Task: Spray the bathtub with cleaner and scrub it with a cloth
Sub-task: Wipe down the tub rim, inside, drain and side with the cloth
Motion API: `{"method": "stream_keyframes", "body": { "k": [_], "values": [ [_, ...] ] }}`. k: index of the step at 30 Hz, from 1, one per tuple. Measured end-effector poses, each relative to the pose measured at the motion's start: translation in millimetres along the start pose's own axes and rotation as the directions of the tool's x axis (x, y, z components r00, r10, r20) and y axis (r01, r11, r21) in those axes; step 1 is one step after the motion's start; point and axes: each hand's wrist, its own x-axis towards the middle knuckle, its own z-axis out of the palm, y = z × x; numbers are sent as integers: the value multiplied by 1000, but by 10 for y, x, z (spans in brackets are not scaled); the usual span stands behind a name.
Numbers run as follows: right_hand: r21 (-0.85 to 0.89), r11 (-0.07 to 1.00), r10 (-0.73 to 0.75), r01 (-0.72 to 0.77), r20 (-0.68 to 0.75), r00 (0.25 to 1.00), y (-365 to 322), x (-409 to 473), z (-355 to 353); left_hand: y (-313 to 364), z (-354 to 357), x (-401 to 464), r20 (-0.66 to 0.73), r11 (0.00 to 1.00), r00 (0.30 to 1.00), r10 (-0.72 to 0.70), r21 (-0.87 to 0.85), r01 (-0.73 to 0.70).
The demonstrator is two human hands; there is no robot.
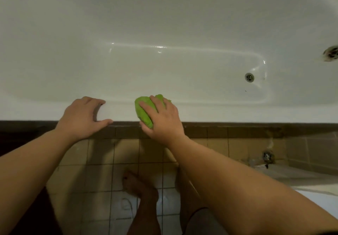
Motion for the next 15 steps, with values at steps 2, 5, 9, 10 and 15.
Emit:
{"method": "stream_keyframes", "body": {
  "k": [2, 5, 9, 10, 15],
  "values": [
    [-19, 1000, -14, 14, -9, 1000, 246, -109, -76, -84, -22, -48, -9, 1000, 1000, -11, -17, 11],
    [-34, 997, 66, -70, -92, 994, 603, -318, -152, -199, -54, -112, -42, 999, 998, -40, -37, 38],
    [-106, 979, 166, -175, -90, 982, 611, -346, -201, -389, -36, -206, -95, 991, 989, -111, -91, 102],
    [-112, 973, 191, -199, -84, 978, 530, -309, -192, -446, -29, -232, -96, 988, 987, -129, -102, 119],
    [-89, 987, 131, -135, -48, 990, -234, 30, -29, -808, 3, -374, -106, 963, 970, -220, -179, 199]
  ]
}}
